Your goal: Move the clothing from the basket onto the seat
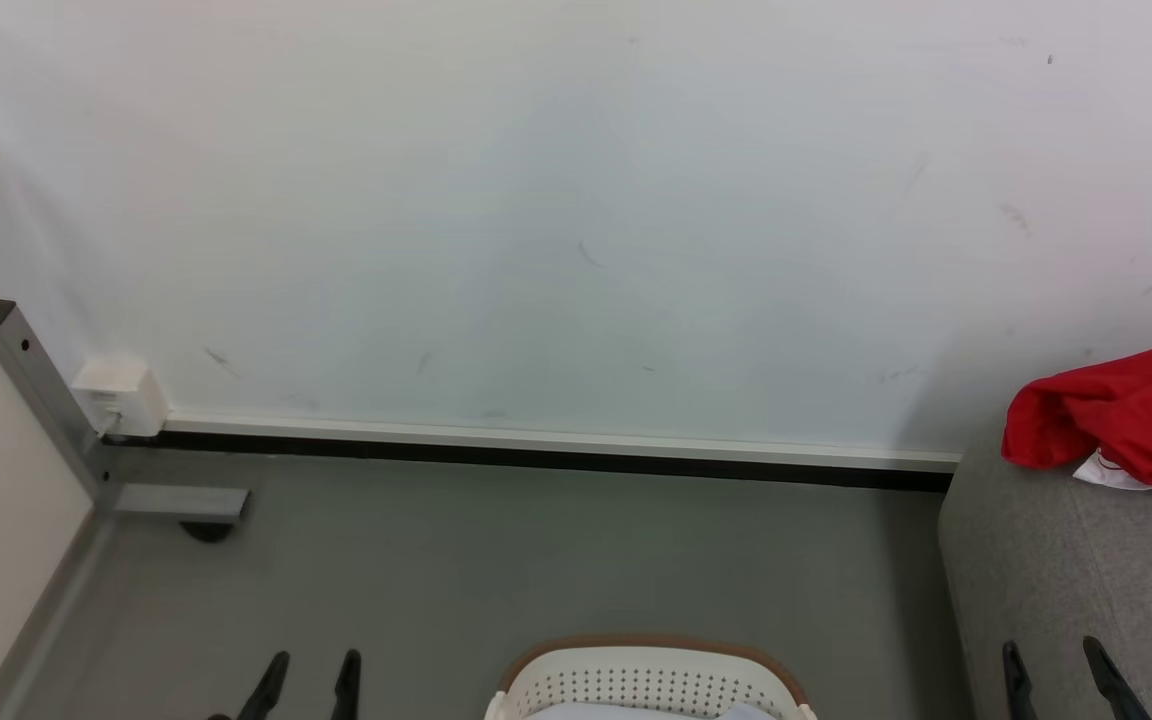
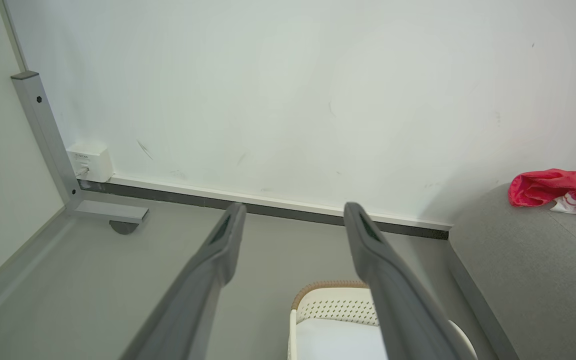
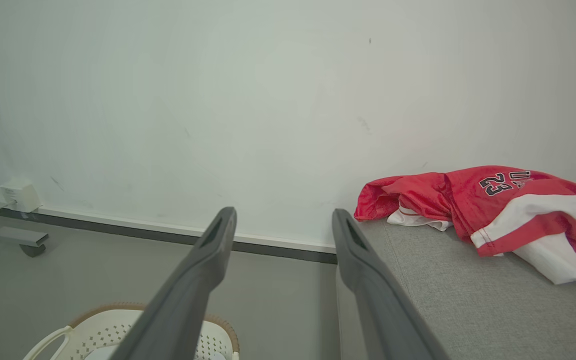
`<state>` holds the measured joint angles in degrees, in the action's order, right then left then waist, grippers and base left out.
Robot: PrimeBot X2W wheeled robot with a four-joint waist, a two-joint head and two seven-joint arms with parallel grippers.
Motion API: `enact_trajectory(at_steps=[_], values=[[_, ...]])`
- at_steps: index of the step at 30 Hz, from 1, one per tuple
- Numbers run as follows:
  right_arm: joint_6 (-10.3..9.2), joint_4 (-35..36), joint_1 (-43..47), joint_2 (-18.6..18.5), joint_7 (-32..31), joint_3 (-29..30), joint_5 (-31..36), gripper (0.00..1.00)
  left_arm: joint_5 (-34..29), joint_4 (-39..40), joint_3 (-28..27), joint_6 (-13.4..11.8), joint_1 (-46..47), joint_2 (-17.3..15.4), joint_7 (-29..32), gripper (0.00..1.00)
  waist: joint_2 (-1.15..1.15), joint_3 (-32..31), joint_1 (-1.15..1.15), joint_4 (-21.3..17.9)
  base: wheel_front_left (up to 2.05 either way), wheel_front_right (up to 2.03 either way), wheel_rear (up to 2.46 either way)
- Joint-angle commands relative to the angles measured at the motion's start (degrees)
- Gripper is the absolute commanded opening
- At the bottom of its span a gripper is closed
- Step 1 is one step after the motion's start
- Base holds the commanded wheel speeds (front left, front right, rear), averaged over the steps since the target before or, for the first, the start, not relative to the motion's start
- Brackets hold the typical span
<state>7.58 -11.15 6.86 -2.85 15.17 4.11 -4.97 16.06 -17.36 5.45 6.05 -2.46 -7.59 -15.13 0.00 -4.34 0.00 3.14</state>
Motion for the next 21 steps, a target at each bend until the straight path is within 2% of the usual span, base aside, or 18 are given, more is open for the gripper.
enact_trajectory(at_steps=[1, 10, 20, 21], values=[[-0.17, -0.64, -0.93, -0.12, -0.05, 0.56, 0.71, 1.0, -0.68, -0.61, -0.57, 0.31, -0.04, 0.29, -0.02, 1.0, 0.0, 0.08, 0.0, -0.19, 0.0, 0.0, 0.0], [-0.17, -3.49, -3.71, -0.1, -0.05, 1.12, 1.69, 1.0, -2.79, -4.2, -1.4, 1.25, 3.33, 2.05, -0.02, 1.0, 0.0, 0.08, 0.0, -0.2, 0.0, 0.0, 0.0], [-0.17, -4.21, -4.35, -0.1, -0.05, 0.62, 1.11, 1.0, -2.5, -5.31, -0.8, 1.44, 4.95, 2.26, -0.02, 1.0, 0.0, 0.11, 0.0, -0.25, 0.0, 0.0, 0.0], [-0.17, -4.21, -4.38, -0.1, -0.05, 0.57, 1.12, 0.0, -2.12, -5.15, -0.59, 1.39, 4.98, 2.06, -0.02, 0.0, 0.0, 0.12, 0.0, -0.28, 0.0, 0.0, 0.0]])
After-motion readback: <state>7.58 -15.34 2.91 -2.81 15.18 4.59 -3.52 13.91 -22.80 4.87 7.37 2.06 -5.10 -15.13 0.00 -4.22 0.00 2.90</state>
